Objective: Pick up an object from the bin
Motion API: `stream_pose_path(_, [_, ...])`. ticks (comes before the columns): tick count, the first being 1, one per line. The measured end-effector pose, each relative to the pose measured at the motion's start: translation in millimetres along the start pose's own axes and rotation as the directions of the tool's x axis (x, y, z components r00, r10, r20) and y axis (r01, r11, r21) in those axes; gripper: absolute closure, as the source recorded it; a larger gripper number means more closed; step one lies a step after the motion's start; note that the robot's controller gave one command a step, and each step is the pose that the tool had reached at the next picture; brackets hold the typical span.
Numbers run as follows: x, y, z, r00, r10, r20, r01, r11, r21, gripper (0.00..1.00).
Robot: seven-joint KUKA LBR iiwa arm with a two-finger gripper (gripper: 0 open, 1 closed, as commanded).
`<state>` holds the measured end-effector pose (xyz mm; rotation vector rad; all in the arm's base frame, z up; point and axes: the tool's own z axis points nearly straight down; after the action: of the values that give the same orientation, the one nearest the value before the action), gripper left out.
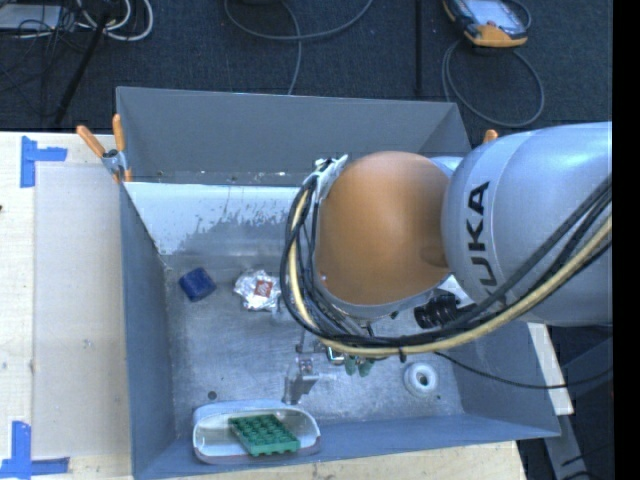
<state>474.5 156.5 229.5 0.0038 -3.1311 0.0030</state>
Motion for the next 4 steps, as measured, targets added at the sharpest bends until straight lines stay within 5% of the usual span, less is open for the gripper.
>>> stream_pose_path(1, [-2.3,18,103,0.910,-0.415,0.023,0.415,0.910,0.004,0.00])
stream_pose_path(2, [-21.0,61,114,0.780,-0.625,-0.032,0.626,0.780,0.014,0.00])
stream_pose_path(3, [-3.4,67,112,0.514,-0.857,0.014,0.857,0.514,0.011,0.00])
stream_pose_path(4, [-16.1,73,119,0.439,-0.898,0.023,0.898,0.440,0.021,0.00])
